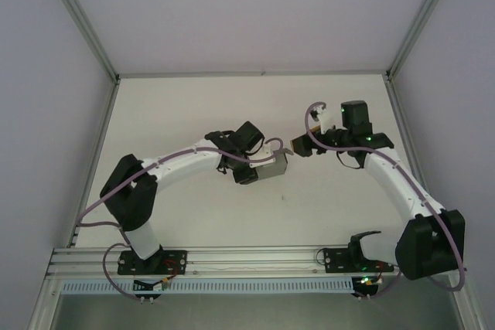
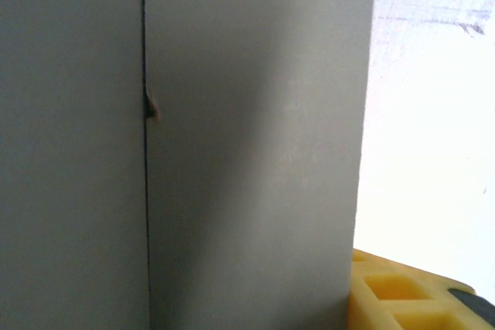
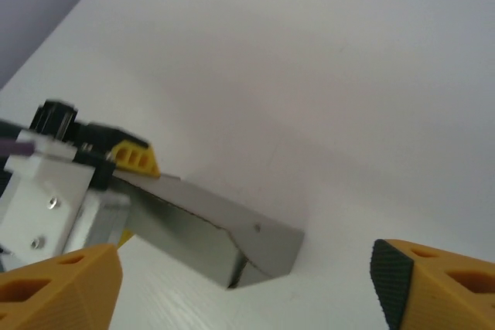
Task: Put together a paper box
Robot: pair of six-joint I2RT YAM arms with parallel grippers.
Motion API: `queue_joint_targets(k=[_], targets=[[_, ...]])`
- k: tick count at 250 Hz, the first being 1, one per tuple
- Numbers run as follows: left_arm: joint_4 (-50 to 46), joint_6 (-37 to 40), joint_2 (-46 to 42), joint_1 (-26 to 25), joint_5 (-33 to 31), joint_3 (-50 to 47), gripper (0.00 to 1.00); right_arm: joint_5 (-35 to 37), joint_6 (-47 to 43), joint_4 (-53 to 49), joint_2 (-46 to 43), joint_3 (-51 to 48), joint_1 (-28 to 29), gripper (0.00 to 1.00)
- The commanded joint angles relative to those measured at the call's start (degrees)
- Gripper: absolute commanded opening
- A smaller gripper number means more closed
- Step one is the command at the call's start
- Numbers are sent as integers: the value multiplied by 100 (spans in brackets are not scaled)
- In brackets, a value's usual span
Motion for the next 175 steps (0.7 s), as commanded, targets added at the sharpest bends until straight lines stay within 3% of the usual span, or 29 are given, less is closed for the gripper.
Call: queue_joint_targets(k=[1, 46, 126, 175], targets=[[-173, 65, 2, 42, 424, 99, 51, -166, -999, -609, 213, 249, 59, 81], [-56, 130, 58, 59, 416, 37, 53, -108, -1667, -1081, 629, 540, 173, 66], [-47, 187, 53, 67, 455, 29, 52, 390, -2087, -1695, 1525, 1197, 473, 53], [-39, 177, 121, 85, 411, 92, 49, 520, -2092, -1835, 1746, 1274, 617, 33]])
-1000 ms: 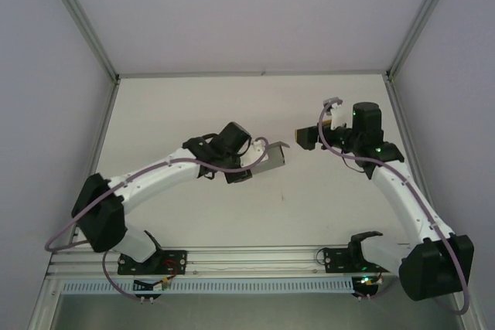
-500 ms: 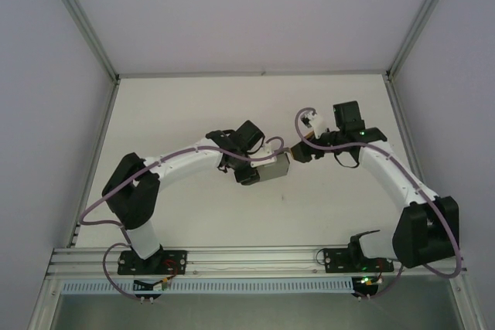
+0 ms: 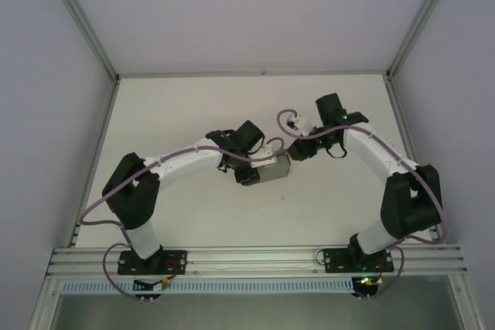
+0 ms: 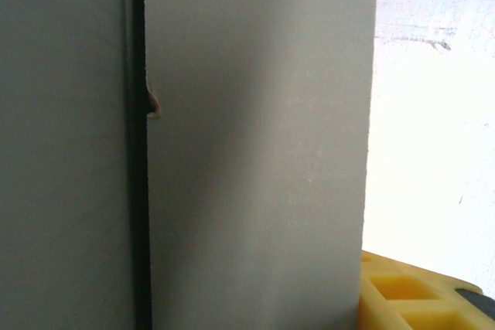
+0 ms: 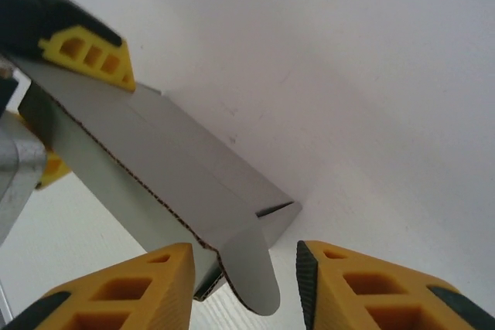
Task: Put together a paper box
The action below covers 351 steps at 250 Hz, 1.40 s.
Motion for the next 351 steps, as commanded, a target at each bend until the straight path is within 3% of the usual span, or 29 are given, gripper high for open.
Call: queue_joint_targets(k=[1, 51, 96, 164, 200, 261, 297, 315, 334, 351], targets=[[-113, 73, 81, 50, 77, 94, 48, 93, -121, -270, 97, 122, 96, 32], [-76, 38, 123, 45, 6, 142, 48, 481, 508, -63, 103, 132, 252, 12], [-6, -53, 187, 52, -82, 183, 48, 959, 1948, 228, -263, -12, 611, 8], [84, -77, 208, 64, -71, 187, 50, 2031, 4008, 1535, -1052, -1155, 967, 3], [87, -84, 199, 70, -55, 178, 51, 2229, 4146, 2810, -1362, -2121, 1029, 3], [105, -145, 166, 107, -46, 191, 53, 2750, 4139, 3616, -1315, -2792, 1260, 3], [177, -253, 127, 122, -146, 197, 60, 2986, 4207, 3715, -1391, -2913, 1461, 2], [216, -355, 37, 135, -141, 196, 76, 3180, 4200, 3773, -1472, -3001, 1599, 2], [322, -513, -168, 161, -179, 137, 99, 3460, 4328, 3741, -1519, -3024, 1692, 2], [420, -720, -396, 170, -327, 62, 100, 3683, 4432, 3721, -1544, -3029, 1783, 2]])
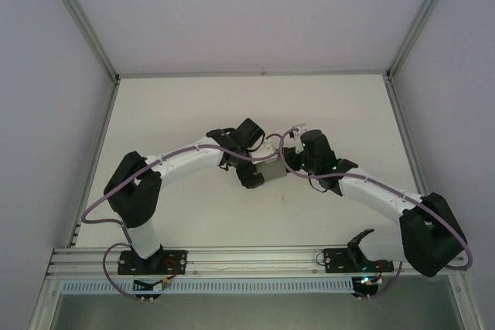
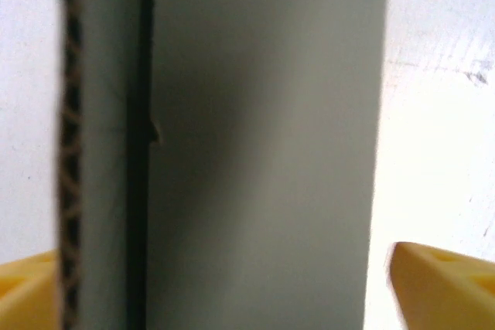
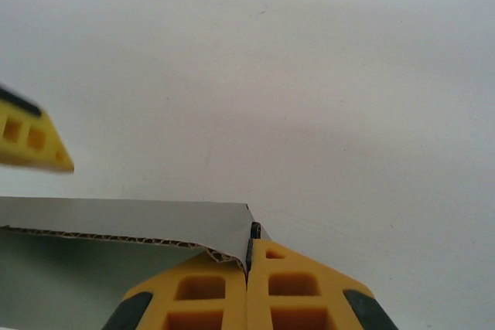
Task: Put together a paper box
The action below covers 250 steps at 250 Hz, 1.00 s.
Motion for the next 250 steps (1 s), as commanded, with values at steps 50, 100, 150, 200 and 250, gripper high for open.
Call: queue_joint_targets(k=[50, 100, 150, 200, 250], targets=[[452, -1835, -1382, 89, -1489, -531, 100, 1206, 560, -468, -58, -207, 561, 4], [-158, -3436, -1972, 97, -1591, -923, 83, 1549, 992, -631, -49, -152, 804, 4], [354, -3962, -2394, 96, -877, -1487, 59, 1547, 1093, -717, -2, -109, 894, 5], [387, -4136, -2050, 98, -900, -1223, 44, 1504, 1098, -779, 19, -21, 936, 5], [506, -4049, -1909, 98, -1138, -1091, 38, 1466, 1075, -840, 43, 59, 967, 6]])
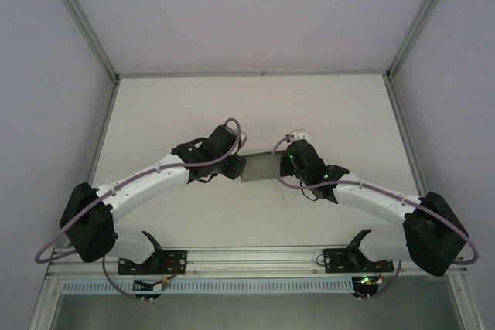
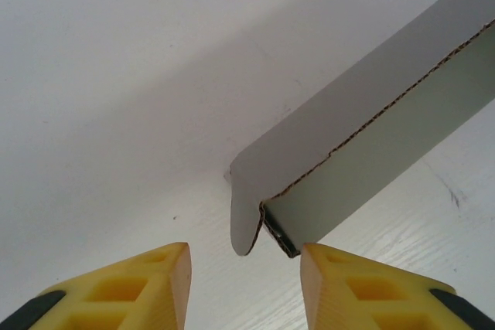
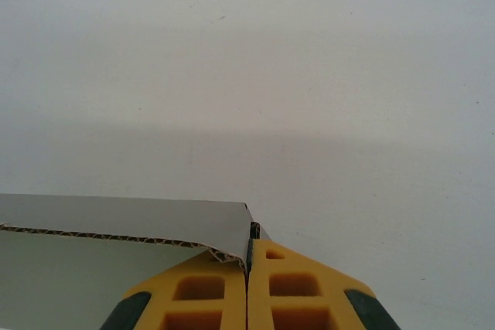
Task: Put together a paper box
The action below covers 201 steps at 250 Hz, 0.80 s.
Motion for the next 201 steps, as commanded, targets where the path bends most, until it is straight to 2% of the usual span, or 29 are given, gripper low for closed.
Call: queue_joint_targets(k=[1, 79, 132, 171, 201], targets=[[110, -54, 75, 48, -138, 227, 38, -123, 79, -615, 65, 55, 66, 6], [53, -123, 313, 43, -227, 267, 29, -123, 79, -732, 155, 159, 83, 6], [-41, -353, 365, 43, -318, 423, 10, -156, 79, -773, 212, 202, 102, 6], [-605, -993, 474, 41, -92, 866, 5, -2, 158, -875, 241, 243, 159, 6], [-1160, -1581, 655, 44, -2, 1200, 6, 154, 251, -874, 258, 249, 248, 6]])
